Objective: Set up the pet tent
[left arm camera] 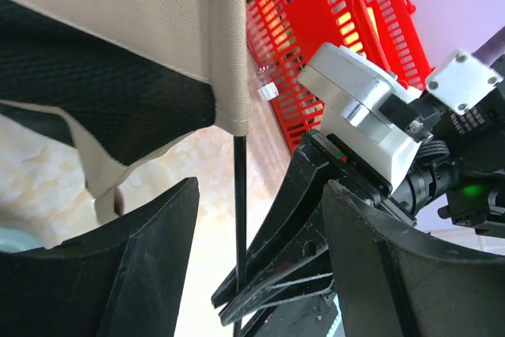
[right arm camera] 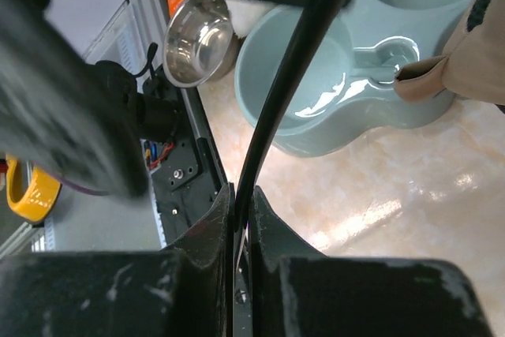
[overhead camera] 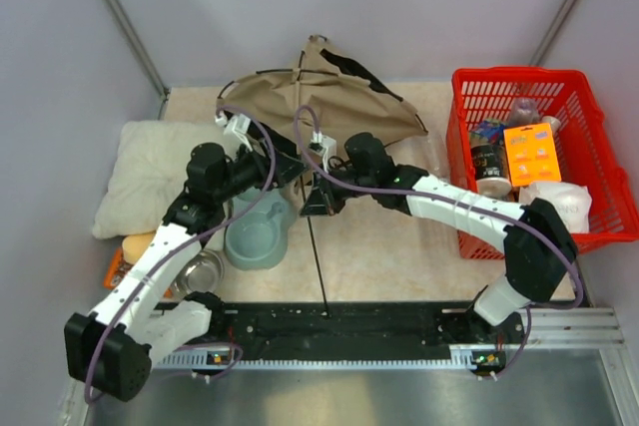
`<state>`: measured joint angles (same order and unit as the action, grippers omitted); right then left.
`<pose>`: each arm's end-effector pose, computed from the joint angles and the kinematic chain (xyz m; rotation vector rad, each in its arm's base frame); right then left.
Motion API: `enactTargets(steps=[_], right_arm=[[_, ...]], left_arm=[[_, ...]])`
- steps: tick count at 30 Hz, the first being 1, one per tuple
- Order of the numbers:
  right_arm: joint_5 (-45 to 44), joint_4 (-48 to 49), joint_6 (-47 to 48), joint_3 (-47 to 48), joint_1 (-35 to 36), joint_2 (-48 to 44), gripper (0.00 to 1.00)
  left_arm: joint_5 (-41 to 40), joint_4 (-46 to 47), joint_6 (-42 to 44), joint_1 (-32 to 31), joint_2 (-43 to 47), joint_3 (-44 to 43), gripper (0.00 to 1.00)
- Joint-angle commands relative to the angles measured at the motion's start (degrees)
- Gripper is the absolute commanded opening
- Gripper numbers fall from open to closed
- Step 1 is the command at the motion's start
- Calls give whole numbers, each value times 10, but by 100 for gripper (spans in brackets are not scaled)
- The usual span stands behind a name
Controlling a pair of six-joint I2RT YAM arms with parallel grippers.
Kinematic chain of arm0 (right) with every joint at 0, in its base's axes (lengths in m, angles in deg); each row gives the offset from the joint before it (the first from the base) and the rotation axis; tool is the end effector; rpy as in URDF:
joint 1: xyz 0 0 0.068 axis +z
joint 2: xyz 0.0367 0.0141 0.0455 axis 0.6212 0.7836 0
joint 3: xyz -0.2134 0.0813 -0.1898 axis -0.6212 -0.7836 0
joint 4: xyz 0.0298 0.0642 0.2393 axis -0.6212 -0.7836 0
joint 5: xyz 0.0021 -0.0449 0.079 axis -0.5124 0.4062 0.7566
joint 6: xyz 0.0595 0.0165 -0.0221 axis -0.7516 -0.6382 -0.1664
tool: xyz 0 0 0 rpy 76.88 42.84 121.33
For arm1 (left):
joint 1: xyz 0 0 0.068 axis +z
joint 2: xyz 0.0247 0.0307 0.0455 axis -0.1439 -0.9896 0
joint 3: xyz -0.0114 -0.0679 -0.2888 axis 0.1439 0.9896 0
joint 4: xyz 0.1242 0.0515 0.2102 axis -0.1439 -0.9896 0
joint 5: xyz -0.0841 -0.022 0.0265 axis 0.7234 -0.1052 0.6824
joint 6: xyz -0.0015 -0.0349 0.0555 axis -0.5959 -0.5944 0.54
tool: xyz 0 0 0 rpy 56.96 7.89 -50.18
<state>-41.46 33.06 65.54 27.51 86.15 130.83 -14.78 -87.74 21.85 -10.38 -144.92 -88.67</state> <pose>0.2189 0.2836 0.3059 -0.9095 2.0860 1.2993 0.1931 -0.0903 0.3487 -0.0027 1.8969 -1.1657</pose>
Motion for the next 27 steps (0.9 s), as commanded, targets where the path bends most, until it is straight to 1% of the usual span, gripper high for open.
enactTargets(steps=[1,2,3,4,6,7,8,10,12,13,15,18,22,25,27], right_arm=[[33,52,-19,32,-19,3,0],[38,70,-26,28,-24,3,0],[43,75,-31,26,-27,2,0],[39,77,-37,23,-31,2,0],[36,76,-39,21,-34,0,0],[29,75,-42,20,-34,-1,4],[22,74,-46,17,-34,-4,10],[7,73,-54,10,-34,-9,26],[-19,73,-64,0,-34,-24,40],[-29,73,-68,-8,-34,-34,46],[-58,71,-80,-26,-34,-65,52],[-75,57,-89,-55,-33,-111,54],[-73,34,-90,-104,-18,-171,54],[-69,36,-84,-150,14,-200,54],[-81,33,-83,-169,44,-207,54]], left_arm=[[-17,95,24,-35,-38,0,68],[-25,93,26,-38,-47,0,67],[-27,89,29,-40,-54,-4,63],[-29,84,30,-41,-60,-7,57],[-31,79,30,-41,-71,-14,41],[-32,79,28,-42,-76,-19,31],[-32,79,27,-42,-81,-24,19],[-34,78,22,-41,-94,-39,0],[-47,70,7,-41,-109,-55,0],[-54,67,-4,-42,-114,-63,0],[-61,77,-21,-42,-124,-71,0],[-81,104,-44,-42,-132,-81,0],[-87,92,-43,-42,-153,-120,0],[-88,99,-49,-43,-168,-133,0],[-87,105,-50,-43,-176,-142,0]])
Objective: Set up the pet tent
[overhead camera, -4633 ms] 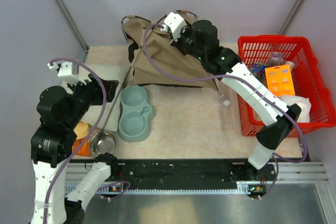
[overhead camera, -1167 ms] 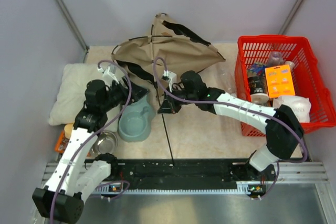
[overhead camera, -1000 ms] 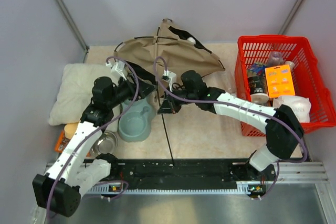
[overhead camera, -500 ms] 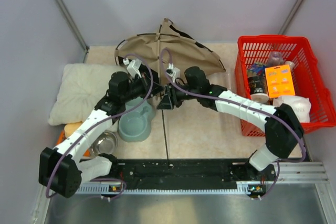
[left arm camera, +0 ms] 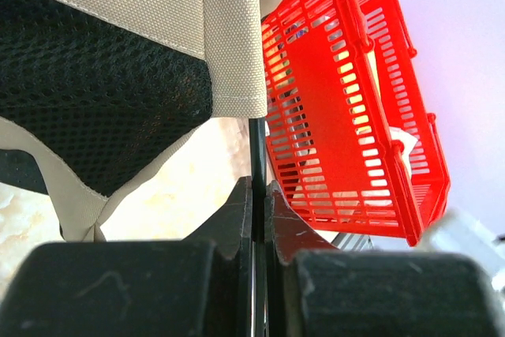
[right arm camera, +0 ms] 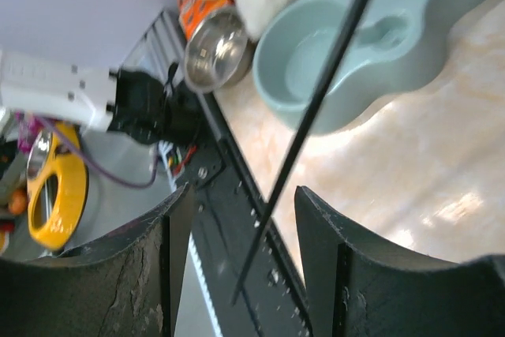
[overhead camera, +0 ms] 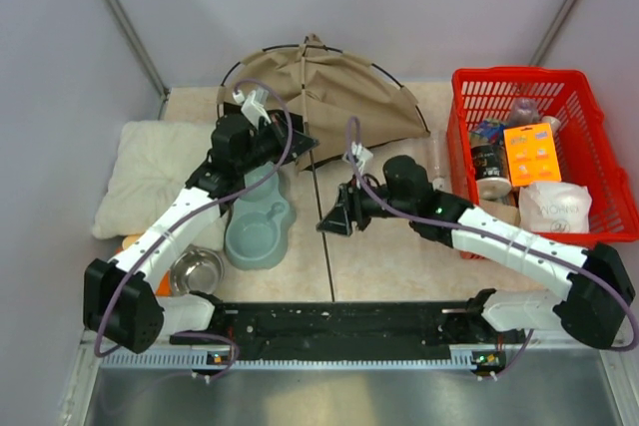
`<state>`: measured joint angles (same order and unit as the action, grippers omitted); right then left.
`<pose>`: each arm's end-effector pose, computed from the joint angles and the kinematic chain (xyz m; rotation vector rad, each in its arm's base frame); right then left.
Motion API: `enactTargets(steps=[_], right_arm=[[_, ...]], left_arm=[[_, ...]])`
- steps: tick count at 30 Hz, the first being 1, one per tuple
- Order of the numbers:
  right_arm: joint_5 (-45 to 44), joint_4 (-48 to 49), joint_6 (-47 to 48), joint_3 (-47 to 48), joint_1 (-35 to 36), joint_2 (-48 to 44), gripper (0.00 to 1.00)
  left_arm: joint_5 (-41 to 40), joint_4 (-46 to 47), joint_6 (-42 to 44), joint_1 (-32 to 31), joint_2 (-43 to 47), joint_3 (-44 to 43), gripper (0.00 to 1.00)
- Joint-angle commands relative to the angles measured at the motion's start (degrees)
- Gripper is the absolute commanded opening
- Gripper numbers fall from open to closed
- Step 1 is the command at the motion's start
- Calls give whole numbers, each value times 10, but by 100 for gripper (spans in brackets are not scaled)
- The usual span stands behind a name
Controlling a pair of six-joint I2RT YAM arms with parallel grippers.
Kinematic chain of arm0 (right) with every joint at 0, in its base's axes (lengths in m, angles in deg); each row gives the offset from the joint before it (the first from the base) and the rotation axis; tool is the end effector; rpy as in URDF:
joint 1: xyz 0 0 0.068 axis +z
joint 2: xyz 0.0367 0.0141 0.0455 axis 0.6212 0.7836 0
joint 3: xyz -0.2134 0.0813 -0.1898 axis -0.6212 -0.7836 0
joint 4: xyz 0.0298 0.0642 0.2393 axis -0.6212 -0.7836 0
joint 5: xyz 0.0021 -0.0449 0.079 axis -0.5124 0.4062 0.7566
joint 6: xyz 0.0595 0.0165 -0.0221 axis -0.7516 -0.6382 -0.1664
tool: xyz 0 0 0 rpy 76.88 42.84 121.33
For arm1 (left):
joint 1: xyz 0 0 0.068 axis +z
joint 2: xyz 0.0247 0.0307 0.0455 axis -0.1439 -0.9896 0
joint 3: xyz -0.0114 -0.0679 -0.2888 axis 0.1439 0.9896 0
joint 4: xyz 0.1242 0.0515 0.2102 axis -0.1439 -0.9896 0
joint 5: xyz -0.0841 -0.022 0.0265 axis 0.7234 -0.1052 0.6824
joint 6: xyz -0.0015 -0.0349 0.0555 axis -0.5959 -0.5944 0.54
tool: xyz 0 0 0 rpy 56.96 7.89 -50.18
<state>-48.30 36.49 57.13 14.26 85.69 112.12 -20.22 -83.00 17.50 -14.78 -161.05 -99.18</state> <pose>0.1713 0.2199 0.3282 -0.6766 2.0225 1.2987 0.2562 -0.1301 0.3594 -0.0833 1.9272 -1.1847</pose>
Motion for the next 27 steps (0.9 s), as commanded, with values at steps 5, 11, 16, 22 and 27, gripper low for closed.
enactTargets(steps=[5,11,16,22,27], right_arm=[[-56,17,-25,-85,100,-27,49],[-123,2,-40,-82,123,-35,42],[-143,-10,-63,-66,122,-33,32],[-169,-24,-93,-50,122,-23,0],[-206,-58,-101,-14,122,-23,0]], left_arm=[[-34,57,2,2,-30,-58,0],[-22,43,18,1,-54,-89,0],[-11,35,26,2,-64,-105,0],[11,12,50,4,-71,-120,0],[44,-24,88,20,-44,-122,34]])
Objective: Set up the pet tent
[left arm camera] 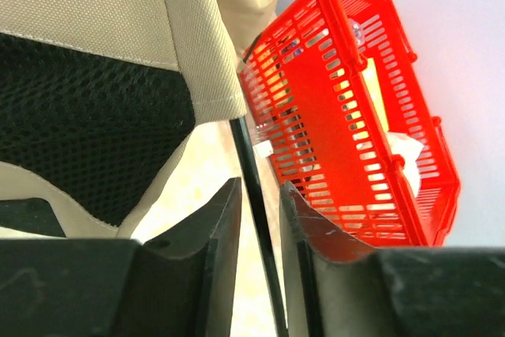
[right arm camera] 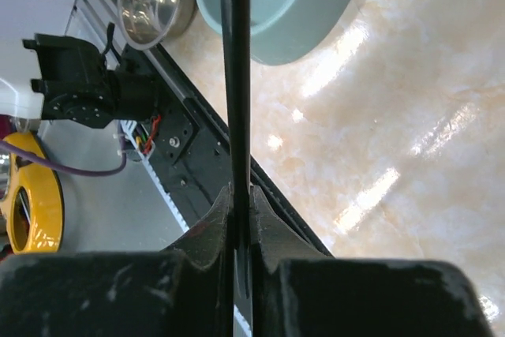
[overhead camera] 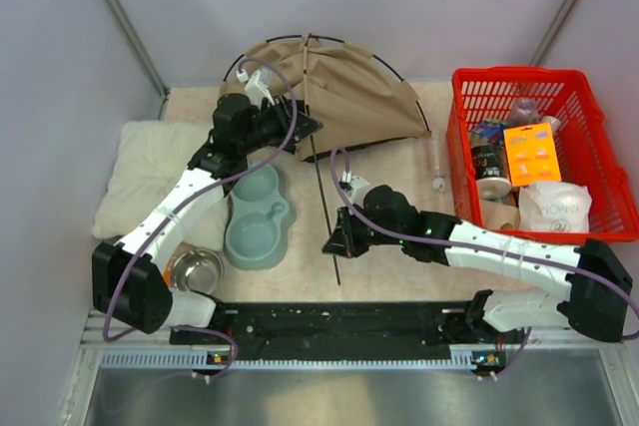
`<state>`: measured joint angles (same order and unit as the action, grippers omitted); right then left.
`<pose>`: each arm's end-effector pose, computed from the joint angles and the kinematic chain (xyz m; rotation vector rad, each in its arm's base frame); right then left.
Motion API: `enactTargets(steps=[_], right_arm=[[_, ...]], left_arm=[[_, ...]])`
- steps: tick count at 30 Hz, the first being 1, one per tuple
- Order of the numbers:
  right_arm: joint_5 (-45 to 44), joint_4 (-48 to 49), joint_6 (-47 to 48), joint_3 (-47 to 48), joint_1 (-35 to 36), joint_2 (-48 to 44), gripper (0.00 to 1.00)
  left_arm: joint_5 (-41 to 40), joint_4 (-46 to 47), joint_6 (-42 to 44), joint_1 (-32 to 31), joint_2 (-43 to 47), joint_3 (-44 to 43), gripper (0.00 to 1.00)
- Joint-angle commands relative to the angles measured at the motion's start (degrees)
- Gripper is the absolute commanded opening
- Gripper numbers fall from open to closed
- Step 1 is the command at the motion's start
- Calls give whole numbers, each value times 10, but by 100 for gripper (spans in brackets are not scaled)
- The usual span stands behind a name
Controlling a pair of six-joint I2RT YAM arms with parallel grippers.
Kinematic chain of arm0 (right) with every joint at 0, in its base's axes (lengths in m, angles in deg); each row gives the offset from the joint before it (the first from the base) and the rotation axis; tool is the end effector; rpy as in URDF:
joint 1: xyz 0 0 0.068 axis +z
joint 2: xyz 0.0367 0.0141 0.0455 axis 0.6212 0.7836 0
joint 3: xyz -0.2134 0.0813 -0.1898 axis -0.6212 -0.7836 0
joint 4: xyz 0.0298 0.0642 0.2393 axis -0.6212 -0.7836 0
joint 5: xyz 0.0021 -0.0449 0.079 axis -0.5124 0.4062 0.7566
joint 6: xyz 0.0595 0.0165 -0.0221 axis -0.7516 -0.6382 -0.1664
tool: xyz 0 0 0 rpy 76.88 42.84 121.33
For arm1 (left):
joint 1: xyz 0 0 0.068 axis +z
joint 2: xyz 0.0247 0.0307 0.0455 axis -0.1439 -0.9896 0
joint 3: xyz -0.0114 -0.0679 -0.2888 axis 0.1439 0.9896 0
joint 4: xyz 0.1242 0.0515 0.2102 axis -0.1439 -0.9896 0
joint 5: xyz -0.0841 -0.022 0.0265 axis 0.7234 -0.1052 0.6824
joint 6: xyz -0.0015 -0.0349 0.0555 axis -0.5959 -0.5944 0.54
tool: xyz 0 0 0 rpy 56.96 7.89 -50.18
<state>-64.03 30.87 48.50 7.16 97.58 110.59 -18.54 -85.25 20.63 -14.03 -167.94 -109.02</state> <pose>0.1254 0.2296 0.2790 -0.5644 2.2930 1.1379 0.2880 -0.1405 0.3824 -0.0157 1.9072 -1.1670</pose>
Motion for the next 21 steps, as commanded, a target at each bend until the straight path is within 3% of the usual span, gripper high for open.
enactTargets(steps=[1,4,8,13,18,21], right_arm=[[-55,-7,-15,60,3,-13,0],[-56,-24,-12,76,1,-23,0],[-52,-34,-12,89,-2,-25,0],[-56,-50,-9,97,-5,-29,0],[-43,-55,-10,119,-7,-30,0],[-41,-55,-10,127,-8,-28,0]], left_arm=[[31,-8,67,16,37,-21,41],[31,-60,94,32,80,-11,57],[31,-93,126,49,136,5,63],[-42,-99,159,53,202,80,63],[-36,-77,244,51,203,147,50],[-41,-43,269,52,201,180,48]])
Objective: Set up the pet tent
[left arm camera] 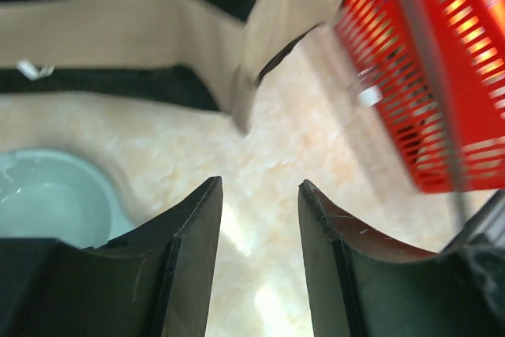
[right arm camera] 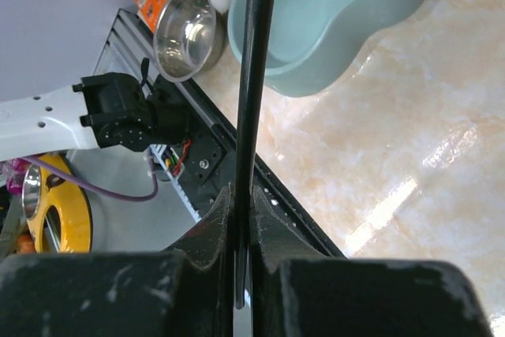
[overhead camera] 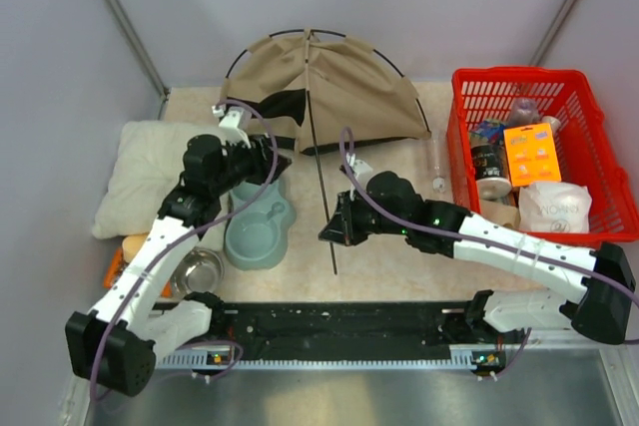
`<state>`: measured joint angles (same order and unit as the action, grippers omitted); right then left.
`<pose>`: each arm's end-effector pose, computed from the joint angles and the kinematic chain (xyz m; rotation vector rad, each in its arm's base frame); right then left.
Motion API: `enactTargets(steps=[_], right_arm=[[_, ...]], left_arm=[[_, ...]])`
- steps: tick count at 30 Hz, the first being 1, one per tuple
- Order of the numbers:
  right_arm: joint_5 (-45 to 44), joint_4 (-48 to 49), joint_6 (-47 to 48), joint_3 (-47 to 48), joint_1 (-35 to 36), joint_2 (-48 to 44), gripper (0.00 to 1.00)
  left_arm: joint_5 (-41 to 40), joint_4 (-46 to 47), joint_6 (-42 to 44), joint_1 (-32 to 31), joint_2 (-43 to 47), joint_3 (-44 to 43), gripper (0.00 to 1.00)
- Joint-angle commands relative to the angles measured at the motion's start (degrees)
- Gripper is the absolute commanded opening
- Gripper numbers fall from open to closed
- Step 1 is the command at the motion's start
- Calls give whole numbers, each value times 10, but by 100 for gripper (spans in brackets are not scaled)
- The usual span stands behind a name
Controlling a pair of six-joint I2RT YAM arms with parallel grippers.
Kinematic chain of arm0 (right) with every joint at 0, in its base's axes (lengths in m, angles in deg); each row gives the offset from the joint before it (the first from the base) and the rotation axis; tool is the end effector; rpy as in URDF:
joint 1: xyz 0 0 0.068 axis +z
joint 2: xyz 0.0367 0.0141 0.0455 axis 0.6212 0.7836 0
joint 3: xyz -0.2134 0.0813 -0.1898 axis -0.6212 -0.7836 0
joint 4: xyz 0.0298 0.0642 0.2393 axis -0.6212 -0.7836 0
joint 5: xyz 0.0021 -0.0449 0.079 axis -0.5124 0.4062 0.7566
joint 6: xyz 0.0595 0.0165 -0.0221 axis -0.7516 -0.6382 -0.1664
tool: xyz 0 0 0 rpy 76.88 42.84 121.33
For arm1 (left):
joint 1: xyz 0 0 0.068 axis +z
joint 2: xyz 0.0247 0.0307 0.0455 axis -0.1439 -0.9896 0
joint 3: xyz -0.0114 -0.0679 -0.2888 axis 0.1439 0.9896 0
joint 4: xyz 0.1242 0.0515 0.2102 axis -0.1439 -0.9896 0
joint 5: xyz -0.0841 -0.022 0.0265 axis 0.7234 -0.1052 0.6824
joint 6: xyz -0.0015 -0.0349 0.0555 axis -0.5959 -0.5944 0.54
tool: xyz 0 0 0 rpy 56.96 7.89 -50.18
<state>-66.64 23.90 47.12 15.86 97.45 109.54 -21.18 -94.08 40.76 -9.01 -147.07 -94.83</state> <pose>0.1288 0.2297 0.3228 -0.4975 2.2478 1.1388 0.2046 -0.0831 0.3660 0.1839 1.8561 -0.8247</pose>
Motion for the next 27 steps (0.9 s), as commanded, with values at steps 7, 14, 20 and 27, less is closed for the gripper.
enactTargets(steps=[7,14,20,27], right_arm=[[0,40,1,45,-6,-17,0],[1,44,2,48,-6,-18,0],[-1,49,8,54,-6,-13,0],[-4,46,14,61,-7,-8,0]], left_arm=[[42,295,34,0,-38,141,58],[32,482,11,-6,-105,181,68],[-10,598,48,-10,-144,202,69],[-36,752,70,-20,-200,238,65]])
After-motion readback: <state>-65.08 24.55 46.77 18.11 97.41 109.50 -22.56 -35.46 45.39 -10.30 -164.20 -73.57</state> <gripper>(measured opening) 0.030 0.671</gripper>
